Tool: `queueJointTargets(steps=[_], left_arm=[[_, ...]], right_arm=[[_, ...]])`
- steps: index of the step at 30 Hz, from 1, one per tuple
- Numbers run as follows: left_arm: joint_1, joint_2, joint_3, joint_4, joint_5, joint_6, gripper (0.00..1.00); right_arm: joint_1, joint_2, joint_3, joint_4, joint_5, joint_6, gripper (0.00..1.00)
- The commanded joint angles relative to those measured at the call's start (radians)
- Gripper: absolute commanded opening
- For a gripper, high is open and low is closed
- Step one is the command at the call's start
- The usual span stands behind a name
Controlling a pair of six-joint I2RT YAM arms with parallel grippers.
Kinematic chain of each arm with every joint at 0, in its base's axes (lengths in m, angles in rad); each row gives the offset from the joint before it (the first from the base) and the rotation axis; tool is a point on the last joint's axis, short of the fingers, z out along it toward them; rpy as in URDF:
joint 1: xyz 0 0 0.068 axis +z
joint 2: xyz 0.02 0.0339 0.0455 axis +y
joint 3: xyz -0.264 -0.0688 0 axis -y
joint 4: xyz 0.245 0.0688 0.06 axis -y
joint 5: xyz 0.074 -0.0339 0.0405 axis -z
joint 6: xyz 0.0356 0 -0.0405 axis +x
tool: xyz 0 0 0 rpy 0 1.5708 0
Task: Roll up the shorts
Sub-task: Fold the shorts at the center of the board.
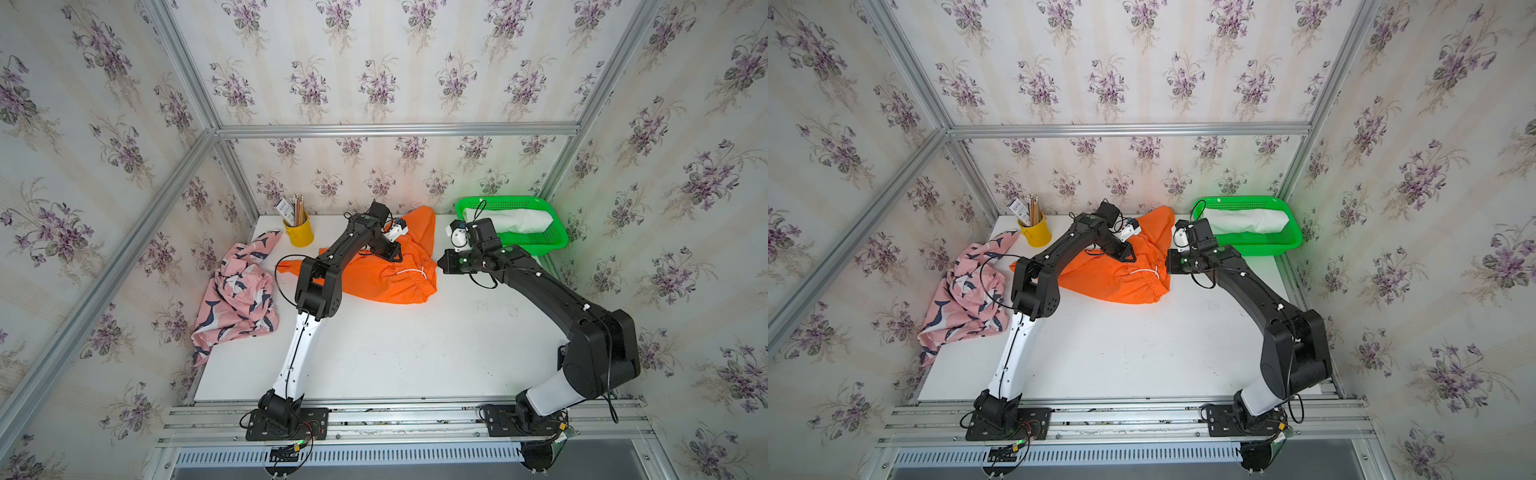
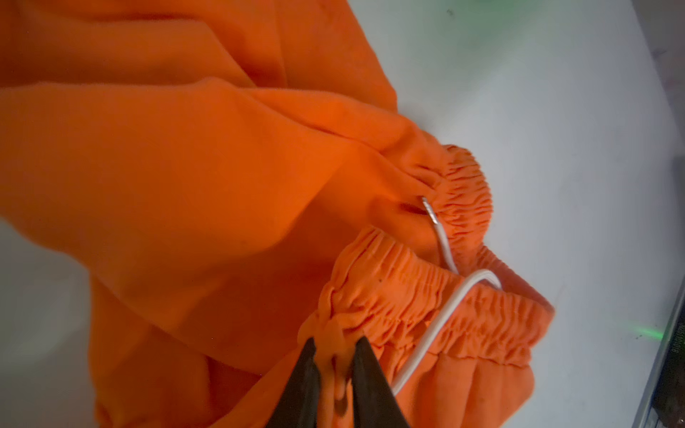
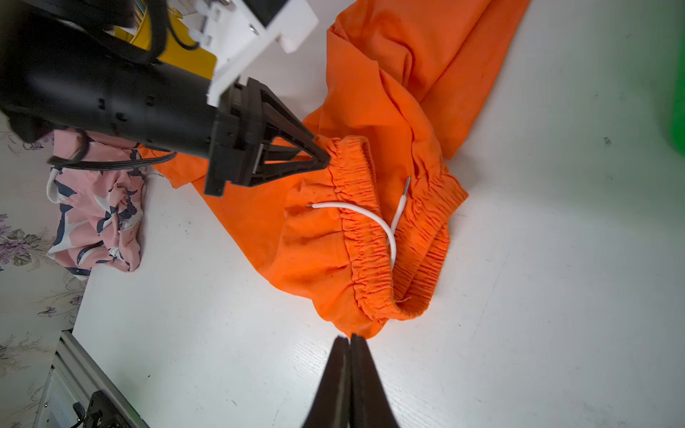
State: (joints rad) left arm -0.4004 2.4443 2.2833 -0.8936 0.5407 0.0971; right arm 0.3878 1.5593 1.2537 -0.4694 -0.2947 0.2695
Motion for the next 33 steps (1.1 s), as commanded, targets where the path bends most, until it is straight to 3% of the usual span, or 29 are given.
queueJointTargets(steps=[1,6,9,11,14,16,23,27,33], left_arm=[[-0.007,-0.105,-0.058,0.081,0.032,-0.036,0.08],[-0.081,-0.316,-0.290,0.105,0.035,-0.036,0.05],[-0.183,-0.471,-0.526,0.145,0.036,-0.034,0.14],[-0.258,-0.550,-0.683,0.175,0.065,-0.037,0.29],[-0.342,-0.640,-0.860,0.246,0.125,-0.094,0.49],[-0.362,-0.686,-0.936,0.292,0.090,-0.143,0.56],[-0.326,-0.798,-0.999,0.289,-0.231,-0.234,0.67],[-0.288,-0.826,-1.005,0.283,-0.265,-0.238,0.68],[-0.243,-0.853,-1.012,0.260,-0.334,-0.275,0.70]], right_arm=[[0.002,-0.018,-0.011,-0.008,0.020,0.012,0.09],[0.002,-0.059,-0.068,0.008,0.031,0.051,0.08],[0.001,-0.098,-0.137,0.004,0.089,0.115,0.08],[0.000,-0.141,-0.196,-0.004,0.139,0.163,0.12],[0.000,-0.205,-0.280,0.006,0.137,0.227,0.31],[0.001,-0.235,-0.335,0.029,0.097,0.272,0.45],[0.003,-0.292,-0.528,0.153,-0.057,0.408,0.68],[0.009,-0.297,-0.563,0.237,-0.157,0.503,0.72],[0.050,-0.327,-0.553,0.326,-0.176,0.661,0.83]])
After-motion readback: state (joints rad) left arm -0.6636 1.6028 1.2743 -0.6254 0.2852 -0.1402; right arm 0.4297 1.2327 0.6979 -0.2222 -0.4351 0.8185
